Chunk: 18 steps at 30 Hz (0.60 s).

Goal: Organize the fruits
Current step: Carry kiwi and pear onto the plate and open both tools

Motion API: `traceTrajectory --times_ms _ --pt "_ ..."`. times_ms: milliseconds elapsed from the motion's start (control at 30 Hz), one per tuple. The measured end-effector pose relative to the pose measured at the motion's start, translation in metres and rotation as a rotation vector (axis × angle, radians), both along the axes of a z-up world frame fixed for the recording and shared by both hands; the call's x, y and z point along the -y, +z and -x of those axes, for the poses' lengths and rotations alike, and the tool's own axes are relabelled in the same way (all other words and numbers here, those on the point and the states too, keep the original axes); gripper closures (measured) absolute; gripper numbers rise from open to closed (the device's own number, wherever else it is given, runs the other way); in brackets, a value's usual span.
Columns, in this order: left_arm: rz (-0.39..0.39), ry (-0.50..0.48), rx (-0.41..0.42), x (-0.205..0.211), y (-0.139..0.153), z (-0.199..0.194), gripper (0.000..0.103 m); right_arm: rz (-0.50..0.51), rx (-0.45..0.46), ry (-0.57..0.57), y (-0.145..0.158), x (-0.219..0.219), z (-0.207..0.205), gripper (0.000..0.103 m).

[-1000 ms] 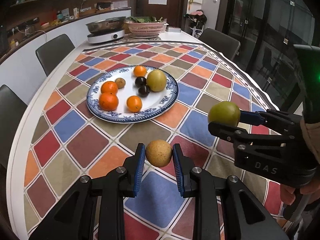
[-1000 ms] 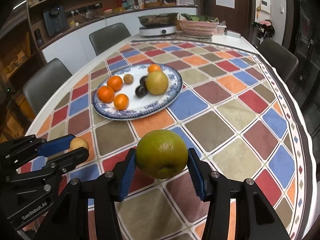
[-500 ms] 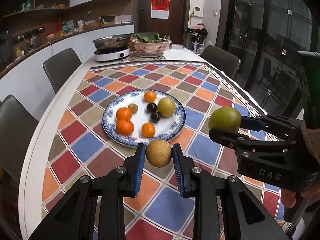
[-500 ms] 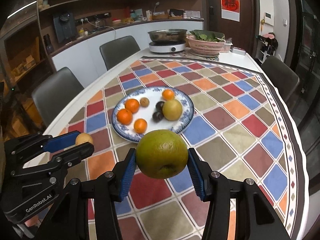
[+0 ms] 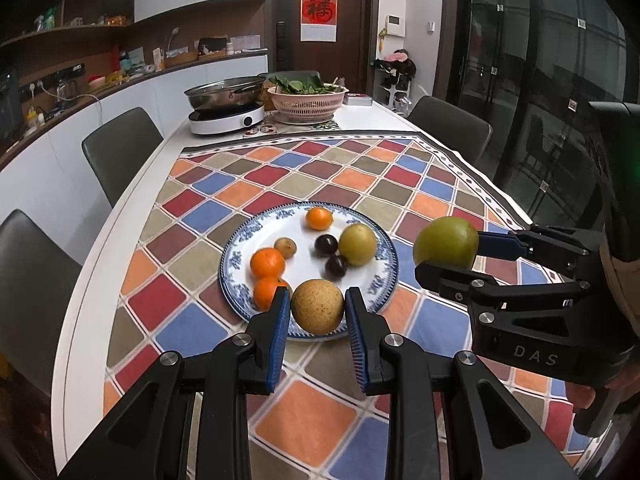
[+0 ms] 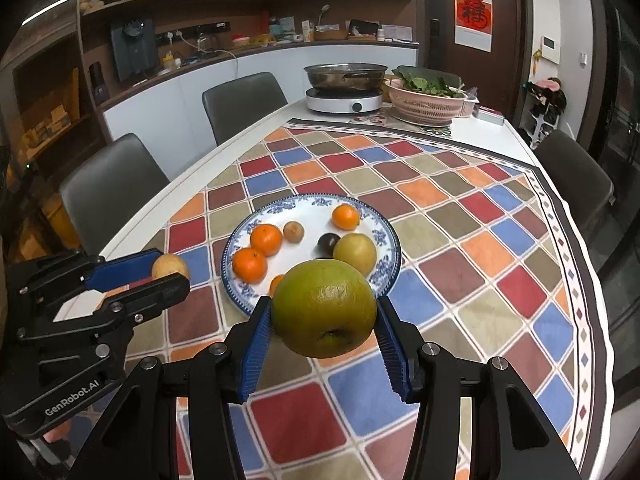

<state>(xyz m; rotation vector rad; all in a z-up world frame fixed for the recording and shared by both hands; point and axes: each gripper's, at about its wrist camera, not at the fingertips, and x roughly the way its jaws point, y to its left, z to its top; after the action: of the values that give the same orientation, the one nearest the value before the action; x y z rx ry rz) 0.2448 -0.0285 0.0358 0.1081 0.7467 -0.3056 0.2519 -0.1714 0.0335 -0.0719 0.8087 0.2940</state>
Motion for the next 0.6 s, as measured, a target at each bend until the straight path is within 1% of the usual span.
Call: traceTrajectory --times_ms 133,267,333,467,533,600 --pt "-0.013 -0.005 -0.006 -0.003 -0.005 -0.019 0.075 0.013 -0.005 0.006 -0.003 -0.005 -0.020 0.052" --pt "-0.005 -0.023 -0.013 -0.007 -0.011 -0.037 0.075 0.018 -0.015 0.010 -0.007 -0.010 -0.043 0.052" --pt "0.011 -0.046 -0.015 -0.008 -0.015 -0.046 0.075 0.019 -0.023 0.019 -0.010 -0.013 -0.054 0.052" --pt "-0.008 -0.084 -0.045 -0.003 -0.028 -0.063 0.075 0.054 -0.042 0.045 -0.017 -0.020 -0.080 0.052" --pt "-0.021 -0.077 -0.062 -0.002 -0.035 -0.073 0.075 0.049 -0.063 0.057 -0.021 -0.021 -0.094 0.052" --pt "-0.011 -0.073 -0.091 -0.004 -0.042 -0.084 0.075 0.039 -0.085 0.058 -0.024 -0.021 -0.105 0.052"
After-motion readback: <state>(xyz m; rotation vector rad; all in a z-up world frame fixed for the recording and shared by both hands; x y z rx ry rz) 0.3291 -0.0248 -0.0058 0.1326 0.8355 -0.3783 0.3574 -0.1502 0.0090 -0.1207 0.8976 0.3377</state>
